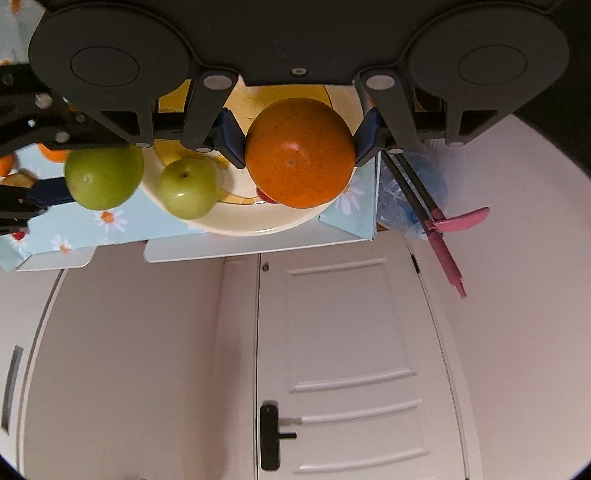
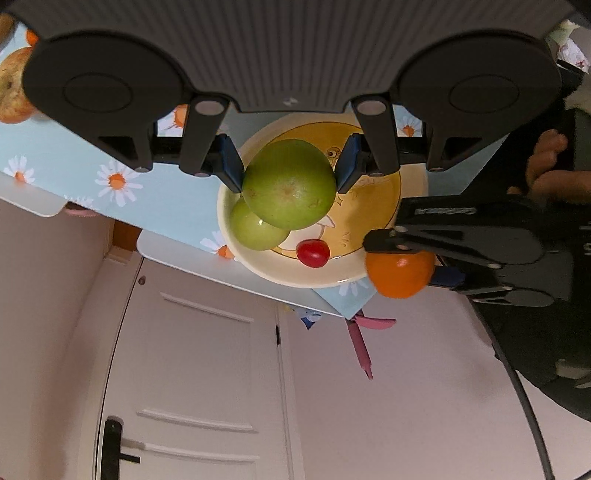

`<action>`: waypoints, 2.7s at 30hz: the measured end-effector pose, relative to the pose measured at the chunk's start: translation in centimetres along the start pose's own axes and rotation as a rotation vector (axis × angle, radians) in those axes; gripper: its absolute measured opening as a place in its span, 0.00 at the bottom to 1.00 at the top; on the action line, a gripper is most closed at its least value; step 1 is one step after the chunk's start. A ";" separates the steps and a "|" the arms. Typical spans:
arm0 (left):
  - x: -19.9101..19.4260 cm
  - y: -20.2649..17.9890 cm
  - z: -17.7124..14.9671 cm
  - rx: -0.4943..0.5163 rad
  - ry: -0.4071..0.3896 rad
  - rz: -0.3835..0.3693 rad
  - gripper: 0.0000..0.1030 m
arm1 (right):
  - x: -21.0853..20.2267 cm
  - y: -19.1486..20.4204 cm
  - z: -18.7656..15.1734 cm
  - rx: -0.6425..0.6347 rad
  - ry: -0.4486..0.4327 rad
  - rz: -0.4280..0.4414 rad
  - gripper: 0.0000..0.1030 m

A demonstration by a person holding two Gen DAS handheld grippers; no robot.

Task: Organize fruits
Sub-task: 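Lower the orange into the bowl and open the left tool while the right tool releases the apple there, then withdraw both open tools from the bowl toward the remaining fruits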

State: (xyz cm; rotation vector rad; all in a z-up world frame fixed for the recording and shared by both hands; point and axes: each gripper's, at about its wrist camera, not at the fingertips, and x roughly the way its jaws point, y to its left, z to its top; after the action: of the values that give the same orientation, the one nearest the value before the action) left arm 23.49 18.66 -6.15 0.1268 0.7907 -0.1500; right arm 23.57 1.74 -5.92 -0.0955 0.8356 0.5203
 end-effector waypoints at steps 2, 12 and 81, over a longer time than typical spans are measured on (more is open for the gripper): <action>1.4 0.2 0.1 0.008 0.021 0.002 0.63 | 0.8 0.1 0.0 0.003 0.011 -0.004 0.67; 4.8 -0.3 0.0 0.055 0.078 -0.001 0.64 | 2.3 -0.5 -0.1 0.012 0.044 -0.016 0.67; -10.2 -4.8 -2.6 -0.025 -0.136 -0.009 0.97 | -9.3 -2.4 -5.7 0.028 -0.081 -0.163 1.00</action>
State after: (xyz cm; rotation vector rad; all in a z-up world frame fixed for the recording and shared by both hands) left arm 13.73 15.23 -0.95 0.0884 0.6578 -0.1554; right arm 15.68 -5.66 -3.25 -0.1149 0.7486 0.3564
